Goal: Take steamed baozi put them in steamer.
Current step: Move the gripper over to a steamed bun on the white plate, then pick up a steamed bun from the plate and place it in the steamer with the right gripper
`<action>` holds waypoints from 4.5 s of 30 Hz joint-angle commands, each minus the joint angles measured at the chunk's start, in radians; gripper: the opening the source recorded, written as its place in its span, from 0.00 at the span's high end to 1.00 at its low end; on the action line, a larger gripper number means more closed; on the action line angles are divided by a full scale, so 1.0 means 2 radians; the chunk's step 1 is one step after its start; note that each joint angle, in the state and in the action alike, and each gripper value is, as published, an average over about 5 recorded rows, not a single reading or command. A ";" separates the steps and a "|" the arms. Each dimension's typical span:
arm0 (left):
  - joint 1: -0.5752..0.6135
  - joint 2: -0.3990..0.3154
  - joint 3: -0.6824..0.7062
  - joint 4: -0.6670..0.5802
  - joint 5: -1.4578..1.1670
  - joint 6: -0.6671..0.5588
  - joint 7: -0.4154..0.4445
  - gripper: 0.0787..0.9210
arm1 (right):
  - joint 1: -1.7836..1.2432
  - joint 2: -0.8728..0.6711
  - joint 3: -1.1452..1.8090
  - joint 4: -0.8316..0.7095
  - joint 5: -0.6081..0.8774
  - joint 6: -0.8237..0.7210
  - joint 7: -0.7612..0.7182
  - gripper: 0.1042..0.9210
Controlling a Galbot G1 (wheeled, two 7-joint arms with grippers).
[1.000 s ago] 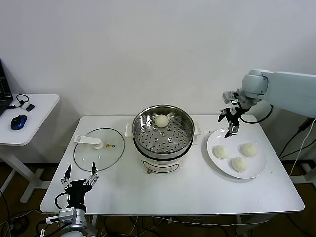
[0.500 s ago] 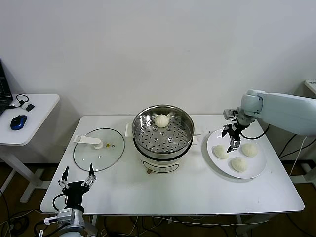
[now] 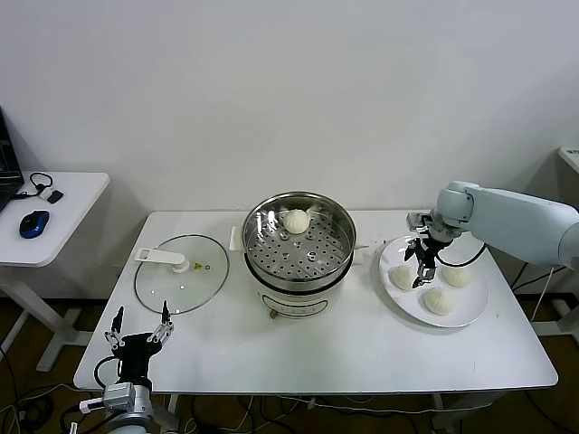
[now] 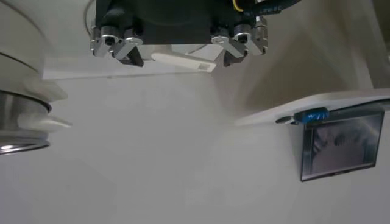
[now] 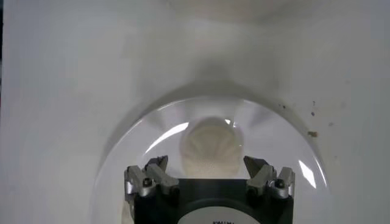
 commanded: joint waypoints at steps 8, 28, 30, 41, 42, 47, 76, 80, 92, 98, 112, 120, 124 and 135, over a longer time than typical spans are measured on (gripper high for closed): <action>-0.001 -0.019 0.000 0.003 0.002 -0.002 0.000 0.12 | -0.039 0.009 0.039 -0.033 -0.018 0.007 0.003 0.12; -0.001 -0.018 0.001 0.003 0.001 -0.005 0.000 0.12 | -0.046 0.014 0.049 -0.043 -0.040 0.017 0.003 0.23; -0.001 -0.018 0.001 0.003 0.001 -0.005 -0.001 0.12 | -0.046 0.014 0.049 -0.043 -0.042 0.016 0.004 0.29; 0.000 -0.019 0.000 -0.001 0.002 -0.003 -0.001 0.12 | 0.005 0.002 0.023 -0.003 -0.040 0.024 -0.001 0.53; 0.000 -0.020 0.000 -0.001 0.002 -0.003 0.000 0.12 | 0.020 0.000 0.014 0.006 -0.036 0.027 -0.002 0.53; 0.000 -0.021 0.002 -0.006 0.004 -0.002 0.000 0.12 | 0.118 -0.003 -0.052 0.053 -0.007 0.039 -0.014 0.52; 0.002 -0.023 0.021 -0.021 0.009 0.005 0.002 0.12 | 0.255 0.155 -0.061 0.128 0.148 -0.033 0.008 0.47; 0.001 -0.021 0.022 -0.023 0.006 0.006 0.003 0.12 | 0.245 0.192 -0.054 0.117 0.166 -0.049 0.017 0.47; -0.001 -0.014 0.024 -0.022 -0.004 0.008 0.005 0.12 | 0.201 0.257 -0.044 0.098 0.194 -0.079 0.042 0.46; -0.003 -0.011 0.023 -0.020 -0.006 0.009 0.006 0.12 | 0.174 0.271 -0.042 0.080 0.188 -0.088 0.051 0.44; -0.010 -0.011 0.023 -0.010 -0.006 0.006 0.008 0.12 | 0.132 0.284 -0.040 0.041 0.174 -0.096 0.056 0.40; -0.010 -0.011 0.021 -0.011 -0.007 0.006 0.008 0.12 | 0.117 0.292 -0.031 0.027 0.170 -0.100 0.065 0.37; -0.010 -0.010 0.018 -0.012 -0.008 0.006 0.008 0.12 | 0.113 0.295 -0.029 0.021 0.170 -0.103 0.069 0.29; -0.005 -0.012 0.011 -0.021 -0.006 0.005 0.009 0.12 | 0.155 0.268 -0.028 0.056 0.185 -0.100 0.054 0.12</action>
